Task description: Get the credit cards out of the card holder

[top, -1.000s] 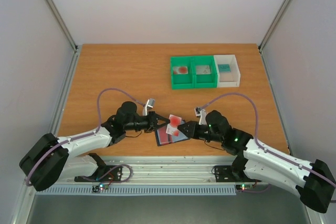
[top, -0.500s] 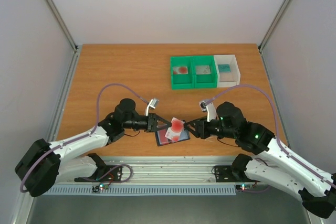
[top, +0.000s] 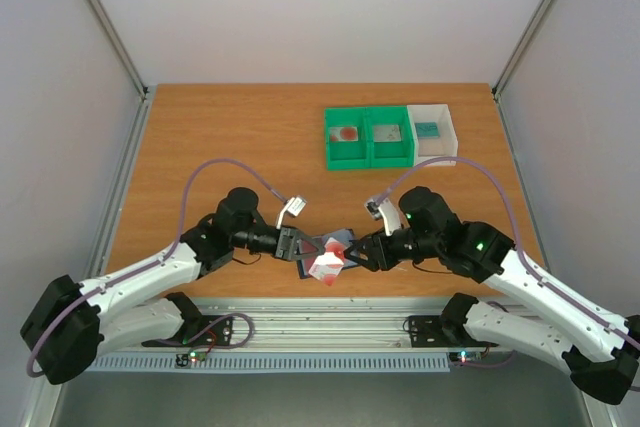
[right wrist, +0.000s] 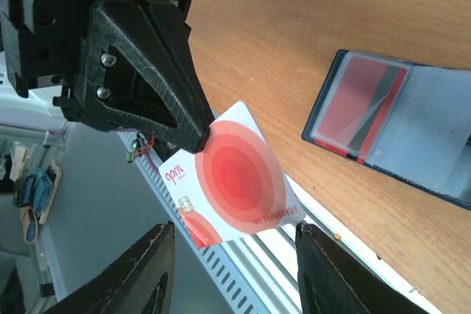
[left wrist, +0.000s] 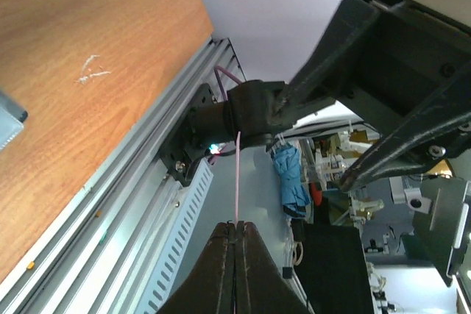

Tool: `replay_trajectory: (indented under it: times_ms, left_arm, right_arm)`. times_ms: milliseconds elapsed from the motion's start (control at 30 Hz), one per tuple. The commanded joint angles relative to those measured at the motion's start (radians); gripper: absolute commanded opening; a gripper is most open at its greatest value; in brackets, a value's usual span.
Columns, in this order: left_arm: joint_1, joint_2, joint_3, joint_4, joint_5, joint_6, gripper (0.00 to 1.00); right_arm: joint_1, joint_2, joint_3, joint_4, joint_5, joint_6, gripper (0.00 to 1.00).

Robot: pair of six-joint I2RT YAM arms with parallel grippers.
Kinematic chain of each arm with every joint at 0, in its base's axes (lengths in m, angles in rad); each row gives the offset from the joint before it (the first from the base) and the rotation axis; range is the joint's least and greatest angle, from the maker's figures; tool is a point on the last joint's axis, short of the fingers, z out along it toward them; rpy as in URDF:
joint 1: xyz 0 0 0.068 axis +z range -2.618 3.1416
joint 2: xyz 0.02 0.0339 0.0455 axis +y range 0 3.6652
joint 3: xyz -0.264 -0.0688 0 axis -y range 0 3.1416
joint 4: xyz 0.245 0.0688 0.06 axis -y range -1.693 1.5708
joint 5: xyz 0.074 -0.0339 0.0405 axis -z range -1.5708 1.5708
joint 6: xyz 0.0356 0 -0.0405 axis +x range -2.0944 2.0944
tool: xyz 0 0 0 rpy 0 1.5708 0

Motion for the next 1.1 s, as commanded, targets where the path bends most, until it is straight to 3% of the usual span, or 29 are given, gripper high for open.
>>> replay_trajectory:
  times_ms: [0, 700, 800, 967, 1067]
  left_arm:
    - [-0.019, -0.032, 0.04, -0.012, 0.048, 0.045, 0.0]
    - [-0.047, -0.034, 0.084, -0.109, 0.061, 0.118, 0.0]
    - [-0.047, -0.032, 0.098, -0.152, 0.043, 0.153, 0.01]
    - [-0.046, -0.034, 0.111, -0.195, 0.014, 0.18, 0.0]
    - [-0.046, -0.043, 0.112, -0.204, -0.007, 0.189, 0.0]
  right_arm:
    - [0.003, 0.018, 0.01, 0.03, -0.065, -0.017, 0.48]
    - [0.002, 0.081, -0.008, 0.01, -0.132, -0.093, 0.49]
    - [0.0, 0.075, -0.012, 0.022, -0.153, -0.095, 0.35]
    - [-0.005, 0.057, -0.027, 0.041, -0.165, -0.08, 0.03]
    - [-0.009, 0.054, -0.033, 0.048, -0.18, -0.075, 0.01]
